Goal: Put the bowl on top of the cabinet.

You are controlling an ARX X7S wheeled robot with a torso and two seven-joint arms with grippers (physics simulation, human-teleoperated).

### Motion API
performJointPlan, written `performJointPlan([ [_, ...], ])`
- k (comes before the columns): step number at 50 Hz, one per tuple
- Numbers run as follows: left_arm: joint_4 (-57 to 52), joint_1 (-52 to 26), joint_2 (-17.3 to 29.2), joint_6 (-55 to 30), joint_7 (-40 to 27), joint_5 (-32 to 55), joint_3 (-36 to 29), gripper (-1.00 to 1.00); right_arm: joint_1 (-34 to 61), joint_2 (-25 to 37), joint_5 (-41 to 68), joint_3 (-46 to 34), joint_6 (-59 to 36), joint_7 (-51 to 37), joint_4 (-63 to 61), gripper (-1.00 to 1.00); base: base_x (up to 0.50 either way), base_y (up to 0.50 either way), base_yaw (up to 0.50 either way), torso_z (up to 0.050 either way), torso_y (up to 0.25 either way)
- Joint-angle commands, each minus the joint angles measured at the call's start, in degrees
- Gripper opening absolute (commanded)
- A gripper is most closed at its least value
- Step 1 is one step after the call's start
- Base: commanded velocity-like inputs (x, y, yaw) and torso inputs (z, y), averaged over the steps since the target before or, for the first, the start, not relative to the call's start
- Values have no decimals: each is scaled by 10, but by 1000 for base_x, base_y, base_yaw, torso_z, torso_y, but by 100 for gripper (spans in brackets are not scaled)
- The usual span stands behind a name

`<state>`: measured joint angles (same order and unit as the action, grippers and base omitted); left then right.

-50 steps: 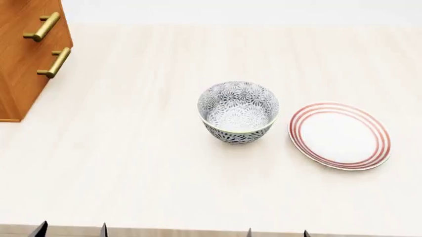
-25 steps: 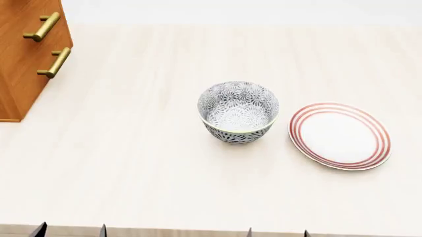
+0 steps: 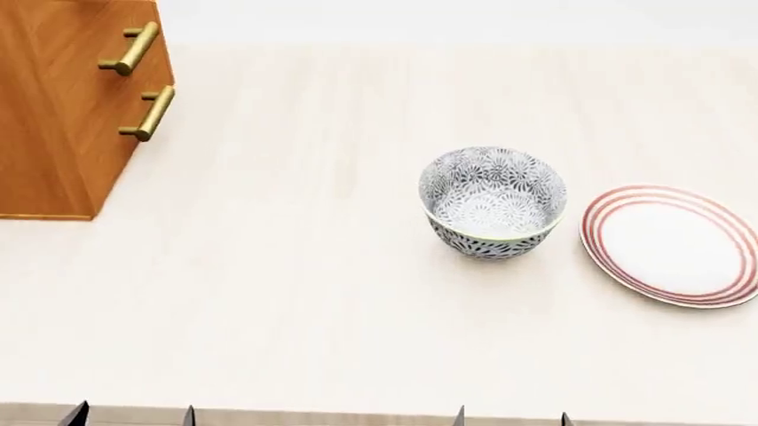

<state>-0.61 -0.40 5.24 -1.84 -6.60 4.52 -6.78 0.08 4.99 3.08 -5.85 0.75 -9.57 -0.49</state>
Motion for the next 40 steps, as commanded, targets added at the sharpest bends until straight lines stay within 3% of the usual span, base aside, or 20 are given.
performJointPlan([
  [1, 2, -2, 8, 0, -9, 7, -8, 100, -1, 6, 2, -10, 6, -14, -1, 100, 0, 500, 0, 0, 0],
  [19, 12, -7, 16, 4, -18, 17, -19, 100, 1, 16, 21, -21, 7, -17, 0, 100, 0, 500, 0, 0, 0],
  [34, -7, -3, 24, -4, -25, 26, -26, 100, 11, 19, 40, -22, -36, -34, -4, 100, 0, 5, 0, 0, 0],
  [40, -91, 29, 36, -19, -32, 29, -27, 100, -20, 20, 37, -13, -87, -73, -105, 100, 0, 0, 0, 0, 0],
])
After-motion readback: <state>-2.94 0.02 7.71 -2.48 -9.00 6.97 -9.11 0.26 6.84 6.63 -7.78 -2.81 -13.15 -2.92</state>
